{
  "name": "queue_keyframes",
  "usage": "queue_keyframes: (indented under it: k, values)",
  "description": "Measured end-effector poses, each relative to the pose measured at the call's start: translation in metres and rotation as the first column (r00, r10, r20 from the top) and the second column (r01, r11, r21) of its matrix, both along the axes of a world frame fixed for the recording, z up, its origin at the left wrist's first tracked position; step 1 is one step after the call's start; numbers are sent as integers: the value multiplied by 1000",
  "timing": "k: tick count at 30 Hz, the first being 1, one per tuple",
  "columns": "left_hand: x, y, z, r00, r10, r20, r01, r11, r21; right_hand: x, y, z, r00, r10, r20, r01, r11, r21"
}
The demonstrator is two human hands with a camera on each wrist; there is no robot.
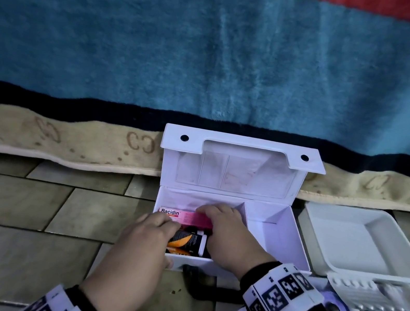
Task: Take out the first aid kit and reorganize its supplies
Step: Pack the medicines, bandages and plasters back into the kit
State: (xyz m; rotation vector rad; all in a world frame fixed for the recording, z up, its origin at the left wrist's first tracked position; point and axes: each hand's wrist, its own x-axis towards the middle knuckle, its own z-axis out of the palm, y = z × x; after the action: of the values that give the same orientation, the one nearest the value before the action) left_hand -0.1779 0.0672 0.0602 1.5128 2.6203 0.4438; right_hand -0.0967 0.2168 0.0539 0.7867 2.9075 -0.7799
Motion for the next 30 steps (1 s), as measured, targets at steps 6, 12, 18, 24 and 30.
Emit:
queue_keyframes:
  k: [6, 12, 18, 24, 30]
  values:
    - [7, -1, 4, 999, -21, 41, 18, 998, 62, 16, 2, 21, 984, -114, -134, 116, 993, 5]
    - [24, 13, 17, 995, -93, 34, 87, 987, 135, 70, 5, 45, 918, -298, -262, 305, 952, -13]
    - [58, 37, 23, 961, -273, -39, 275, 945, 179, 145, -10, 49, 810, -500, -307, 536, 844, 39]
    - [99, 65, 20, 894, -447, 17, 437, 881, 183, 229, -8, 46, 602, -747, -282, 786, 616, 48]
    - [138, 90, 5, 840, -542, 37, 538, 839, 79, 271, -6, 29, 626, -769, -131, 779, 623, 69]
